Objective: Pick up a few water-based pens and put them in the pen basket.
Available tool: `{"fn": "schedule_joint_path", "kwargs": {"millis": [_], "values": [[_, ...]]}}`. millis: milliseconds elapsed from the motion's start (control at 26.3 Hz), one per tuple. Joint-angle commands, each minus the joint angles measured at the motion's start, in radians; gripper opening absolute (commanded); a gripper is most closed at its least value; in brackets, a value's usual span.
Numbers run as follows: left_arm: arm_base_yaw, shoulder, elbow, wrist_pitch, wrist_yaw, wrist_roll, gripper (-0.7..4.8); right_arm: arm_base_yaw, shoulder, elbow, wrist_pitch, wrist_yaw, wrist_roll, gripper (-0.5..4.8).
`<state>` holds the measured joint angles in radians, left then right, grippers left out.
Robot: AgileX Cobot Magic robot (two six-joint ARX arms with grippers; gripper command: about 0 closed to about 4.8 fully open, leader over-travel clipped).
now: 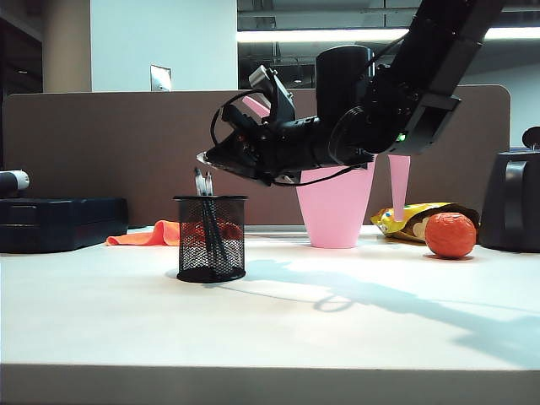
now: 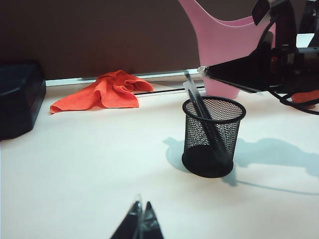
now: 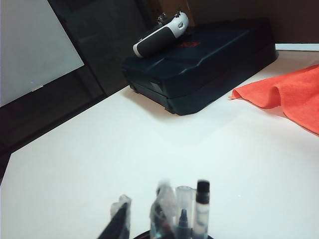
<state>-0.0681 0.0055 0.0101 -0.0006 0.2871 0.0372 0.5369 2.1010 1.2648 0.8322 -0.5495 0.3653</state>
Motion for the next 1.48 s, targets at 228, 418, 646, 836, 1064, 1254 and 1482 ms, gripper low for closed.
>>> {"fn": "schedule_joint_path", "kwargs": {"millis": [228,418,646,836,1064,1254,1482], "values": [[0.001,0.001,0.003,0.009,0.003,0.007,-0.05,0.001,-0.013,0.003,0.026,-0.013,0.001,0.6],[0.001,0.001,0.003,0.009,0.003,0.008,-0.05,0.0,-0.043,0.003,0.078,0.002,0.001,-0.06],[0.001,0.001,0.003,0.009,0.002,0.008,-0.05,-0.029,-0.115,0.003,0.066,0.048,-0.001,-0.07],[0.001,0.001,0.003,0.009,0.001,0.008,-0.05,-0.07,-0.196,0.003,-0.058,0.08,-0.052,-0.07],[0.001,0.001,0.003,0.009,-0.047,0.008,-0.05,-0.113,-0.342,0.003,-0.329,0.149,-0.215,-0.06],[0.001,0.001,0.003,0.009,-0.125,0.008,-0.05,-0.133,-0.452,0.003,-0.503,0.288,-0.325,-0.06],[0.001,0.001,0.003,0.009,-0.134,0.008,-0.05,-0.216,-0.596,0.002,-0.805,0.328,-0.341,-0.06]]}}
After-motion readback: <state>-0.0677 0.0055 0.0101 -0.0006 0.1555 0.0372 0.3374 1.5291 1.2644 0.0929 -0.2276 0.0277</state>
